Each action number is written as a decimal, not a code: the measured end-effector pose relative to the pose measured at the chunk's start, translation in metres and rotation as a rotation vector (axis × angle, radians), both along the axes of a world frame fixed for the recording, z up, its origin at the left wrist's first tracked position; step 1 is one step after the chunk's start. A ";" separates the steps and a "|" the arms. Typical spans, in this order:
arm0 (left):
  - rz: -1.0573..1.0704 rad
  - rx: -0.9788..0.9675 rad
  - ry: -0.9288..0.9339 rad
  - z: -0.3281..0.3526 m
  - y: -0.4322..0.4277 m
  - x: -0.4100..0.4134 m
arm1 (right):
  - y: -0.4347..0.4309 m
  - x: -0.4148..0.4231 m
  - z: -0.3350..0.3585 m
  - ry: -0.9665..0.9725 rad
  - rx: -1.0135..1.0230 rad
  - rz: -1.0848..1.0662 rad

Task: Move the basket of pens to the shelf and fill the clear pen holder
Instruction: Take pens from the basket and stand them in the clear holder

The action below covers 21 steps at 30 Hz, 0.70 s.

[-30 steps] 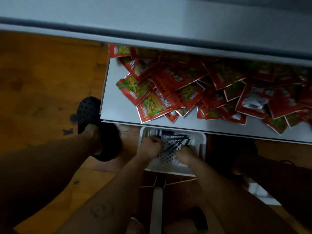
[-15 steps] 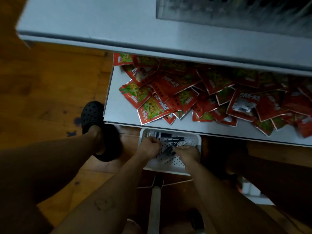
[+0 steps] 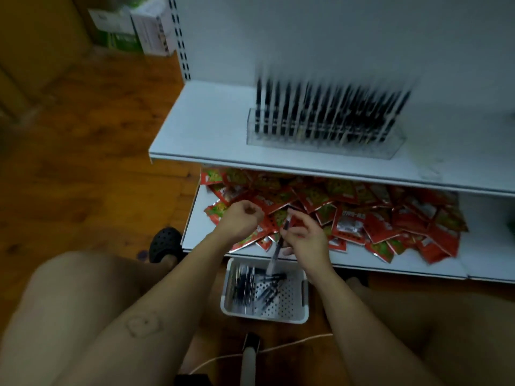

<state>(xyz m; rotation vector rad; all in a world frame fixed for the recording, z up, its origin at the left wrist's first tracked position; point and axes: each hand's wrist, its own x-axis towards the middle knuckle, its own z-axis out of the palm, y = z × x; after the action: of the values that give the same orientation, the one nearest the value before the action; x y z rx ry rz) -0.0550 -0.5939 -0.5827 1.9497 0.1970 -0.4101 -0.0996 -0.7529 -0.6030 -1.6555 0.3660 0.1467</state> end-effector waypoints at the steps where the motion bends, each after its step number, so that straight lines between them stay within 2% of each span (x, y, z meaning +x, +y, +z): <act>1: -0.007 0.004 -0.033 0.013 0.001 -0.001 | 0.000 -0.003 0.011 -0.045 -0.017 0.002; 4: -0.029 0.007 -0.110 0.047 -0.001 -0.003 | -0.001 -0.008 0.040 -0.154 -0.089 -0.004; 7: -0.063 0.011 -0.205 0.077 -0.006 -0.002 | -0.008 -0.004 0.071 -0.151 0.106 -0.038; 10: -0.091 0.069 -0.299 0.103 -0.014 0.006 | -0.019 0.001 0.105 -0.257 0.202 0.004; 13: -0.083 0.098 -0.386 0.121 -0.022 0.018 | -0.033 0.011 0.137 -0.339 0.134 0.014; 16: 0.010 0.073 -0.454 0.132 -0.022 0.033 | -0.054 0.028 0.166 -0.410 -0.067 -0.032; 19: 0.116 -0.159 -0.351 0.136 -0.025 0.047 | -0.068 0.045 0.179 -0.490 -0.062 -0.035; 21: 0.128 -0.211 -0.303 0.133 -0.030 0.053 | -0.068 0.053 0.182 -0.523 -0.129 -0.011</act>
<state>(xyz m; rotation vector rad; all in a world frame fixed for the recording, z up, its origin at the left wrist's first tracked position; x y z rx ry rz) -0.0023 -0.6240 -0.4493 1.7537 0.0775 -0.0463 -0.0470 -0.8213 -0.4215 -1.7465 -0.0146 -0.3220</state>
